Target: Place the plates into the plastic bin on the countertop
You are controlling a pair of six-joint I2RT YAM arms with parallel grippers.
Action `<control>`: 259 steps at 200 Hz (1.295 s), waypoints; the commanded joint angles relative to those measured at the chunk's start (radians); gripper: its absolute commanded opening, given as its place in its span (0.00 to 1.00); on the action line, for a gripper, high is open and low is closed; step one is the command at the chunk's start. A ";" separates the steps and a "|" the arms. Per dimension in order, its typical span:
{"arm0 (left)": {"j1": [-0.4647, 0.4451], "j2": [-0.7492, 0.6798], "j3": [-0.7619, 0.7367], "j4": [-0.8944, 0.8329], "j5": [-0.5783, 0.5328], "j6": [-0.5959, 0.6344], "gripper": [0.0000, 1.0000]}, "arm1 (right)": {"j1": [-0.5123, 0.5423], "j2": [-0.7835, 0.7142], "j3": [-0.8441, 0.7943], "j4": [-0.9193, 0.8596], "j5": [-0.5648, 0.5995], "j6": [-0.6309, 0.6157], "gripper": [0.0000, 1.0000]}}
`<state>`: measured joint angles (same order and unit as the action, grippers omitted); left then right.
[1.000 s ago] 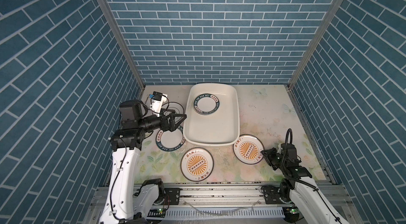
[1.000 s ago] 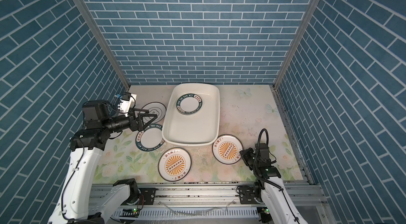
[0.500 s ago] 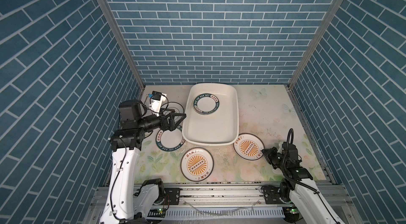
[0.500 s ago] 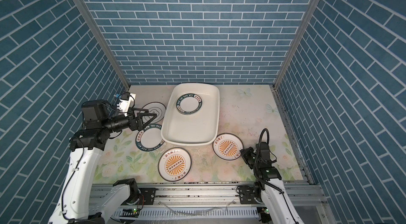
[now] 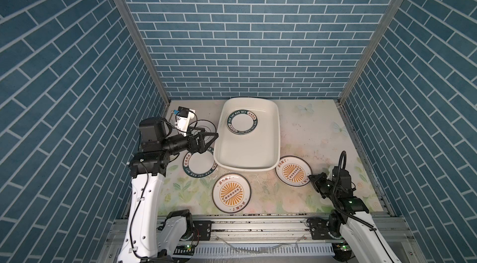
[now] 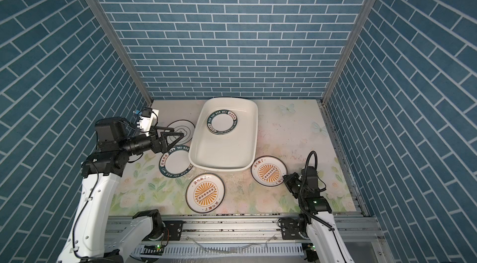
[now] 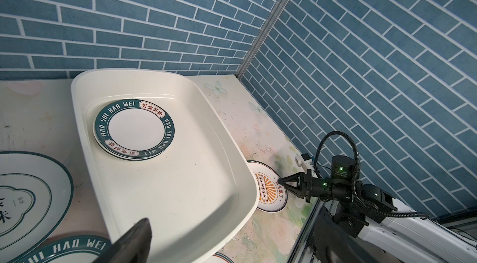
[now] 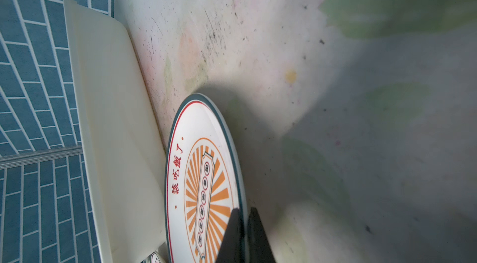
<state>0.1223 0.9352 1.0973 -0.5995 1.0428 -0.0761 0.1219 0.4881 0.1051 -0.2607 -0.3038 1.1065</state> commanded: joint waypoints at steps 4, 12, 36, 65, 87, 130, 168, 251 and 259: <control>0.008 -0.012 0.012 0.020 0.019 -0.009 1.00 | -0.007 -0.022 -0.007 -0.164 0.016 -0.040 0.00; 0.009 -0.012 0.012 0.022 0.021 -0.010 1.00 | -0.006 -0.026 0.004 -0.174 0.021 -0.047 0.00; 0.011 -0.013 0.012 0.025 0.021 -0.011 1.00 | -0.007 -0.034 0.043 -0.202 0.038 -0.067 0.00; 0.013 -0.009 0.012 0.028 0.020 -0.015 1.00 | -0.007 -0.027 0.087 -0.224 0.057 -0.087 0.00; 0.013 -0.007 0.015 0.030 0.022 -0.019 1.00 | -0.007 -0.009 0.125 -0.242 0.076 -0.108 0.00; 0.014 -0.009 0.013 0.031 0.022 -0.019 1.00 | -0.012 0.023 0.185 -0.244 0.093 -0.132 0.00; 0.016 -0.013 0.012 0.032 0.022 -0.017 1.00 | -0.019 0.034 0.239 -0.263 0.110 -0.154 0.00; 0.018 -0.013 0.012 0.034 0.023 -0.016 1.00 | -0.034 0.052 0.377 -0.371 0.159 -0.231 0.00; 0.018 -0.010 0.012 0.034 0.023 -0.018 0.99 | -0.034 0.046 0.387 -0.381 0.166 -0.236 0.00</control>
<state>0.1329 0.9352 1.0973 -0.5854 1.0531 -0.0910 0.0940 0.5472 0.4335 -0.6044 -0.1719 0.9092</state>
